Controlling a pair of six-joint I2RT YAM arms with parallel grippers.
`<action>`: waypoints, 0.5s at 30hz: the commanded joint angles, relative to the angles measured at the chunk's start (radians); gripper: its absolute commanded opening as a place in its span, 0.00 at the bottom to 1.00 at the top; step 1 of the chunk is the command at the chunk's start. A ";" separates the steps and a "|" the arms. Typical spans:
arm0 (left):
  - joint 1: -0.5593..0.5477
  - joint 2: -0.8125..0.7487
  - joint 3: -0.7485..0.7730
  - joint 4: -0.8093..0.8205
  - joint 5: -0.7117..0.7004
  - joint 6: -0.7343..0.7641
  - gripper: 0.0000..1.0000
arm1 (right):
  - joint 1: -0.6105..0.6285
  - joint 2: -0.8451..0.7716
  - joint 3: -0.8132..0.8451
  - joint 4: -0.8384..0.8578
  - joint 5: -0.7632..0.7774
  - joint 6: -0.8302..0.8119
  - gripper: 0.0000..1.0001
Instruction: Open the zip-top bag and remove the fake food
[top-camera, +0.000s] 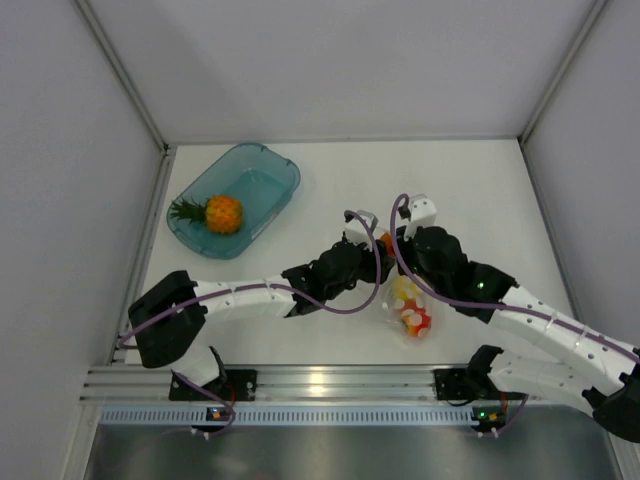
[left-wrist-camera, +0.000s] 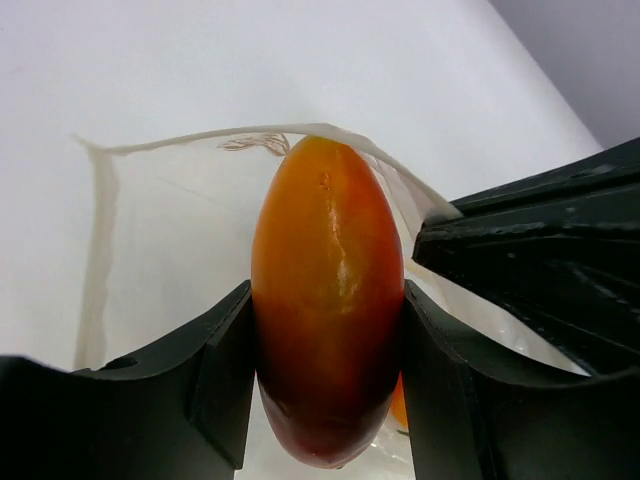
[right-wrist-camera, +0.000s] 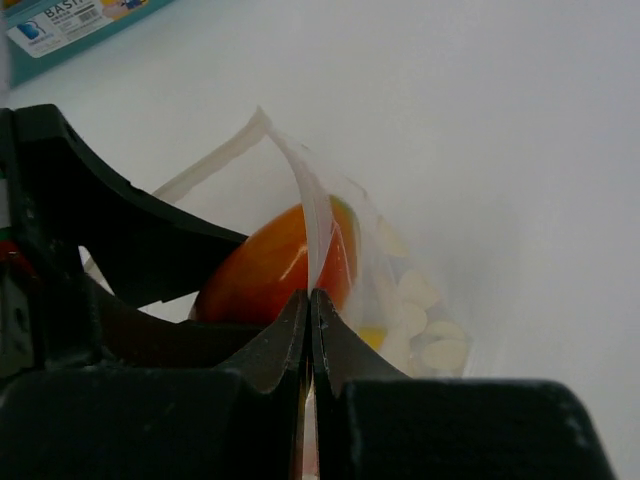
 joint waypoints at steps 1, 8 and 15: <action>-0.002 -0.076 0.043 0.072 -0.052 -0.069 0.00 | 0.027 0.020 0.013 0.052 0.089 0.016 0.00; -0.002 -0.174 -0.007 0.069 -0.047 -0.154 0.00 | 0.028 0.082 0.045 0.026 0.218 0.046 0.00; -0.001 -0.306 -0.070 0.067 -0.121 -0.176 0.00 | 0.027 0.116 0.042 0.056 0.250 0.089 0.00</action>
